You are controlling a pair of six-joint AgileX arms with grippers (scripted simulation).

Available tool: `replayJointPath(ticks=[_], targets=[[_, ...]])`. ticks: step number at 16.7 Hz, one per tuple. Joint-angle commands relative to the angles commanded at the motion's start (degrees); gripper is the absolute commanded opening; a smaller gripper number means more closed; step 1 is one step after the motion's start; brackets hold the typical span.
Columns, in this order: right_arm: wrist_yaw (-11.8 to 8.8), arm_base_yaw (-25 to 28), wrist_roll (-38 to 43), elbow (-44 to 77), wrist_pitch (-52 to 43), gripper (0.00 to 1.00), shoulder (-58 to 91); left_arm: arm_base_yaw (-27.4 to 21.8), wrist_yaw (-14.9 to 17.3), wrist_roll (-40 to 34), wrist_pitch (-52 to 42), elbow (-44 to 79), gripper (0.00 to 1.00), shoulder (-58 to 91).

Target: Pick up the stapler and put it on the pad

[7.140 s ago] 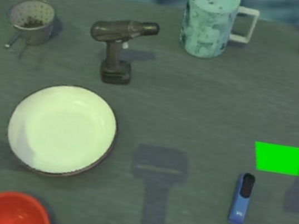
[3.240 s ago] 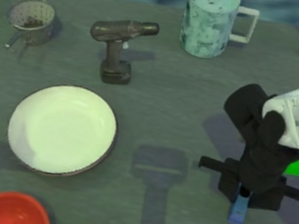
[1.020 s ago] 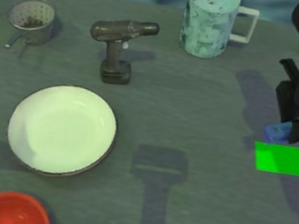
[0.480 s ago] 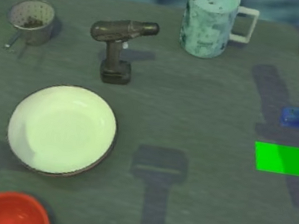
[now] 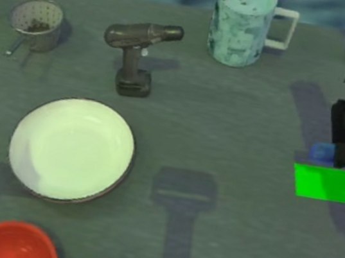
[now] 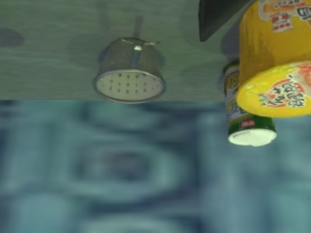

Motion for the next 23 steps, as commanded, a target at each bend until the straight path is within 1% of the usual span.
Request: replayJointPath(ticks=[3, 8, 21, 22, 23], targets=[[0.02, -0.09, 0.0, -4.29, 6.34, 0.0, 2.42, 0.0, 0.0, 0.0, 0.0, 0.0, 1.0, 0.0], [0.01, -0.09, 0.04, -5.23, 7.53, 0.0, 3.01, 0.0, 0.0, 0.0, 0.0, 0.0, 1.0, 0.0], [0.01, -0.09, 0.04, -5.23, 7.53, 0.98, 3.01, 0.0, 0.0, 0.0, 0.0, 0.0, 1.0, 0.0], [0.01, -0.09, 0.04, -5.23, 7.53, 1.0, 3.01, 0.0, 0.0, 0.0, 0.0, 0.0, 1.0, 0.0], [0.01, -0.09, 0.04, -5.23, 7.53, 1.0, 3.01, 0.0, 0.0, 0.0, 0.0, 0.0, 1.0, 0.0]])
